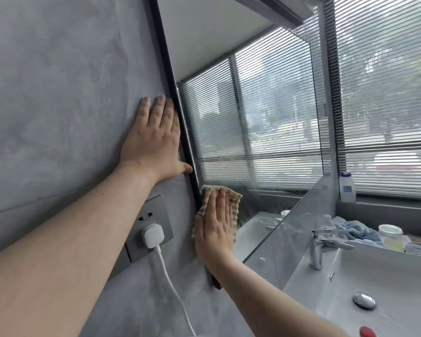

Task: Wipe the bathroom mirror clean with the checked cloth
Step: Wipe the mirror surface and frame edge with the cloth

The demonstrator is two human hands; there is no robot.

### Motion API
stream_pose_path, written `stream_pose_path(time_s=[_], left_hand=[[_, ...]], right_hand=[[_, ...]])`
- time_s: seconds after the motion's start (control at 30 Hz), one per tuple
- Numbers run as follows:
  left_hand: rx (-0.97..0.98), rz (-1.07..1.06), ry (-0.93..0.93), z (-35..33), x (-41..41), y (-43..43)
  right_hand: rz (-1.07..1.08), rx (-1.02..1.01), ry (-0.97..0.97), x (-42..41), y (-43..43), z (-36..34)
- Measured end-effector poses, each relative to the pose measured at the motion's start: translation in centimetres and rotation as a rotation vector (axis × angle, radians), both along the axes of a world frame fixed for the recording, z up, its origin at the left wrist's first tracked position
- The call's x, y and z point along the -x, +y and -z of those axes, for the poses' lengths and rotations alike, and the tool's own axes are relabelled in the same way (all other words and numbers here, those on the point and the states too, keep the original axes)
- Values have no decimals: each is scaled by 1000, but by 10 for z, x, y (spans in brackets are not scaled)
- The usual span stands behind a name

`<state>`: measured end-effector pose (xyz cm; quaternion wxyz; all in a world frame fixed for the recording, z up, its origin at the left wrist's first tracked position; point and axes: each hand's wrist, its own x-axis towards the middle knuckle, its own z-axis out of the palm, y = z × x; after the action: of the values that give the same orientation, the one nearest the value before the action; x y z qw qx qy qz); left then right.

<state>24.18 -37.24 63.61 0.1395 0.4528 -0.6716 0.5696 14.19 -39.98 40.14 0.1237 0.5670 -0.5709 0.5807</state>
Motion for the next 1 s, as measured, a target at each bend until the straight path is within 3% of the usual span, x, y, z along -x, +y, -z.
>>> stream_pose_path(time_s=[0.17, 0.27, 0.7, 0.83, 1.0], left_hand=[[-7, 25, 15, -1, -1, 1], [-15, 30, 14, 0, -1, 2], [-7, 33, 16, 0, -2, 1], [-7, 28, 12, 0, -2, 1], [-3, 34, 15, 0, -2, 1]], right_hand=[[18, -15, 126, 2, 8, 87], [30, -49, 130, 4, 9, 93], [-20, 7, 0, 0, 7, -38], [-41, -75, -154, 0, 3, 0], [-151, -214, -599, 9, 12, 100]])
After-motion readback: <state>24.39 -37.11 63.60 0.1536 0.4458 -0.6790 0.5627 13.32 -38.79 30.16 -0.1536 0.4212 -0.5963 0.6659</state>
